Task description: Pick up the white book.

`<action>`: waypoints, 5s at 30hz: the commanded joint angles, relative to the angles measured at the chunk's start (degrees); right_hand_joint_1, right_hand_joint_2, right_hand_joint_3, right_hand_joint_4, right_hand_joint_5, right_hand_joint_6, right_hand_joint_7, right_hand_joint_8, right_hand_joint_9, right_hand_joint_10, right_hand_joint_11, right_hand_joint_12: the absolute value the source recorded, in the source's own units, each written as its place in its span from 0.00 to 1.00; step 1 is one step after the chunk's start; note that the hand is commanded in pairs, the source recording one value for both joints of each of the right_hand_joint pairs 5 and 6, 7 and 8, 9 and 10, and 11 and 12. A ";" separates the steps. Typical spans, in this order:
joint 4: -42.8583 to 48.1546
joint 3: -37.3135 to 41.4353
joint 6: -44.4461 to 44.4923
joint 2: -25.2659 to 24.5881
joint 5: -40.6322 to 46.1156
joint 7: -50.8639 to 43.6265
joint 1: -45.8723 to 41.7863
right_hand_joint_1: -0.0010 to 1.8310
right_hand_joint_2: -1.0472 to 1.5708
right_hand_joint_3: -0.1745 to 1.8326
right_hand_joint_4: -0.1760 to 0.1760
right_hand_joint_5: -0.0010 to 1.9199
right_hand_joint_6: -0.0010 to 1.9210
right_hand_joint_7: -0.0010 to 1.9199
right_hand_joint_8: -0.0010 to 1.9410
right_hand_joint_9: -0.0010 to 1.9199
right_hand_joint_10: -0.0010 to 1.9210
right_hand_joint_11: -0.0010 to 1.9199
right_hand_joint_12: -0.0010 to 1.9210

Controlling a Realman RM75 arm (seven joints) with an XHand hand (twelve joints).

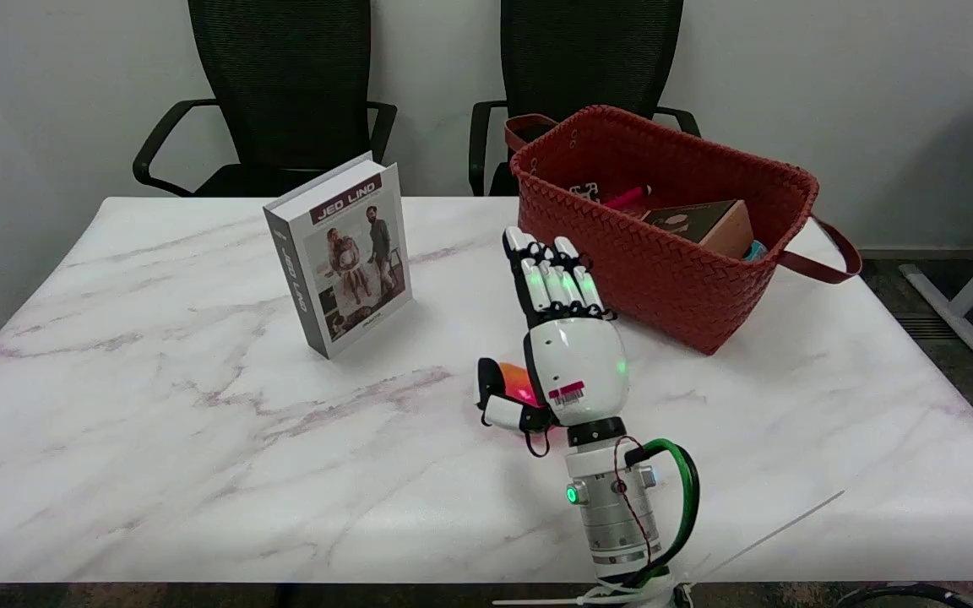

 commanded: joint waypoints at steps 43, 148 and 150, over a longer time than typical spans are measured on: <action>2.08 3.15 -10.36 3.13 -0.05 0.89 3.32 0.67 0.58 0.63 0.50 0.04 0.04 0.10 0.10 0.11 0.11 0.06 0.06; -16.36 10.29 -97.37 1.61 33.67 -20.31 63.60 0.72 0.34 0.66 0.50 0.02 0.02 0.05 0.05 0.05 0.05 0.00 0.00; -17.19 9.98 -97.83 1.25 33.67 -20.32 64.31 0.72 0.32 0.65 0.50 0.00 0.00 0.03 0.03 0.01 0.01 0.00 0.00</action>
